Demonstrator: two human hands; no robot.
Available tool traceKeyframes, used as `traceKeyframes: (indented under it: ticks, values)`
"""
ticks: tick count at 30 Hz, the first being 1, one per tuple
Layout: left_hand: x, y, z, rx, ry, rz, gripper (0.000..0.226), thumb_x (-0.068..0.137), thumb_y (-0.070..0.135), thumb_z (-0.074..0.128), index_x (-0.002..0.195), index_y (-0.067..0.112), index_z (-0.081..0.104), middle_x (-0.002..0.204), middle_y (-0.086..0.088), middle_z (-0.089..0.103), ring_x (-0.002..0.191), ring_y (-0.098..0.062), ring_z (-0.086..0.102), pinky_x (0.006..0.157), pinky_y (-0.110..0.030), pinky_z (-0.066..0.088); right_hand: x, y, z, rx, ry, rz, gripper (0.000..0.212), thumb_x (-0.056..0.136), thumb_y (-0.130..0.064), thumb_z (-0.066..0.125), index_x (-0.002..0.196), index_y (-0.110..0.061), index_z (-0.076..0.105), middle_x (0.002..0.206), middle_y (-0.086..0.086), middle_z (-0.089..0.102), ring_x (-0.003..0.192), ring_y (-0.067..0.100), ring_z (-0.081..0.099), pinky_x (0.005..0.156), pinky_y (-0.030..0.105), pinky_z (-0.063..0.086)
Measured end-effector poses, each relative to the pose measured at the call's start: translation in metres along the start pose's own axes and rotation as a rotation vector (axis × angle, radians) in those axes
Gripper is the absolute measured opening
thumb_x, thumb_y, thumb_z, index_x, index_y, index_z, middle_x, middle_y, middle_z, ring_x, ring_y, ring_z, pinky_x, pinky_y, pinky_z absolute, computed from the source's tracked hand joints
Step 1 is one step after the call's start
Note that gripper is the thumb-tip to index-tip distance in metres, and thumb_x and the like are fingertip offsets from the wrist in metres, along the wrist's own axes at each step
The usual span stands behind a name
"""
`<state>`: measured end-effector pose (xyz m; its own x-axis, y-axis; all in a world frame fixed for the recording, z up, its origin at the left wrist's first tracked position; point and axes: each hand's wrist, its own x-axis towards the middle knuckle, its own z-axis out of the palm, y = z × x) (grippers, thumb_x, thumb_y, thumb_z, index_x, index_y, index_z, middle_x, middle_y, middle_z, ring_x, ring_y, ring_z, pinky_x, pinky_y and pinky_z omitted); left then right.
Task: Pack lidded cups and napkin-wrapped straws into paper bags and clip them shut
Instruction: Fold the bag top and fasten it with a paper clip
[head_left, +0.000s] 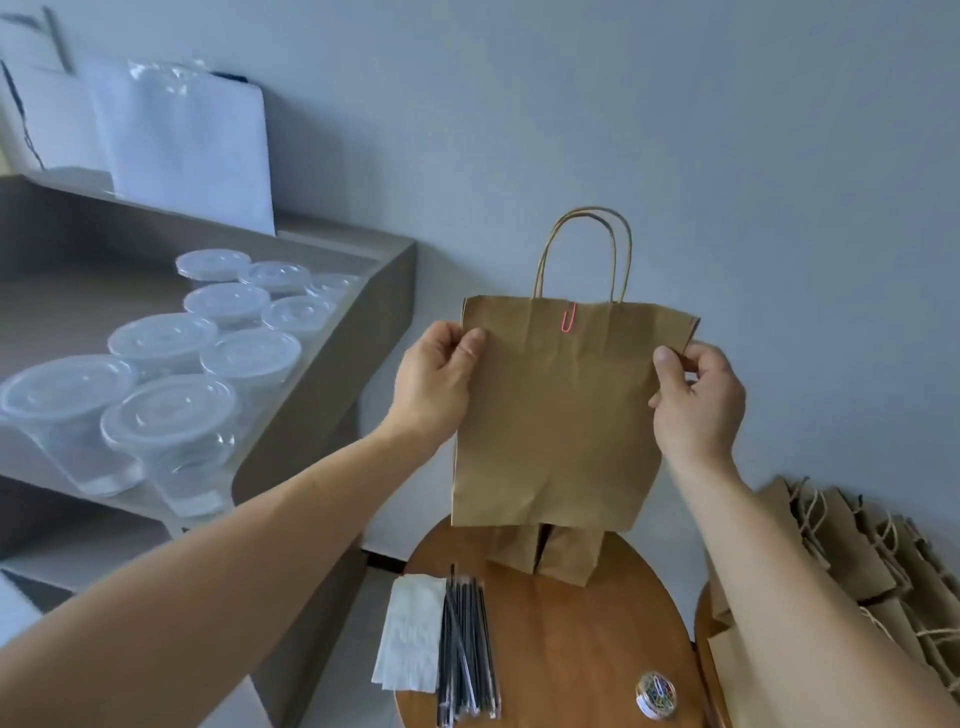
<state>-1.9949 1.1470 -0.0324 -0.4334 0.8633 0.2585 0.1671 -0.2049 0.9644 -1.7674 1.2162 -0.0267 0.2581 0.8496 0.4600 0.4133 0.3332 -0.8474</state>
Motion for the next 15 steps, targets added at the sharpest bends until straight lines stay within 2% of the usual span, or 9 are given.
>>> traceKeyframes:
  ticks: [2,6,8,10,13,15]
  values:
    - [0.012,0.025,-0.023,-0.028,0.046,0.067,0.026,0.099,0.038,0.055,0.087,0.016,0.06,0.073,0.0,0.058,0.064,-0.012,0.05,0.061,-0.033,0.045,-0.001,-0.039,0.014,0.053,0.039,-0.014,0.018,0.098,-0.03,0.057,0.104,-0.013,0.059,0.083,0.002,0.064,0.047,0.003,0.056,0.058,0.022,0.042]
    - [0.035,0.069,-0.068,-0.021,0.168,0.199,0.026,0.1,0.037,0.053,0.076,0.025,0.053,0.063,0.014,0.05,0.054,-0.002,0.043,0.055,-0.02,0.039,-0.003,-0.101,0.04,0.142,0.058,-0.065,0.011,0.096,-0.031,0.059,0.099,-0.02,0.058,0.089,-0.003,0.063,0.044,-0.001,0.056,0.051,0.016,0.041]
    - [0.047,0.085,-0.09,0.004,0.214,0.243,0.026,0.1,0.037,0.052,0.075,0.026,0.053,0.063,0.014,0.049,0.054,0.0,0.043,0.055,-0.02,0.039,-0.002,-0.129,0.053,0.199,0.058,-0.092,0.006,0.095,-0.03,0.06,0.092,-0.026,0.058,0.086,-0.011,0.061,0.042,0.0,0.054,0.051,0.018,0.042]
    - [0.059,0.099,-0.111,0.025,0.243,0.268,0.025,0.099,0.038,0.052,0.078,0.027,0.055,0.065,0.013,0.052,0.055,0.0,0.046,0.058,-0.022,0.041,0.001,-0.155,0.067,0.257,0.052,-0.124,0.013,0.094,-0.028,0.062,0.084,-0.033,0.056,0.083,-0.015,0.059,0.04,0.001,0.053,0.049,0.015,0.042]
    - [0.076,0.115,-0.141,0.008,0.283,0.3,0.022,0.099,0.039,0.052,0.081,0.027,0.058,0.064,0.016,0.054,0.052,0.003,0.046,0.054,-0.015,0.042,0.009,-0.188,0.091,0.324,0.022,-0.182,0.018,0.092,-0.026,0.063,0.079,-0.035,0.055,0.079,-0.015,0.058,0.037,0.002,0.051,0.044,0.011,0.04]
    - [0.087,0.124,-0.163,0.016,0.323,0.318,0.023,0.099,0.039,0.052,0.082,0.024,0.058,0.063,0.017,0.053,0.052,0.001,0.045,0.052,-0.016,0.042,0.015,-0.208,0.111,0.354,-0.014,-0.214,0.021,0.092,-0.025,0.063,0.077,-0.036,0.054,0.077,-0.014,0.059,0.036,0.002,0.05,0.042,0.011,0.038]
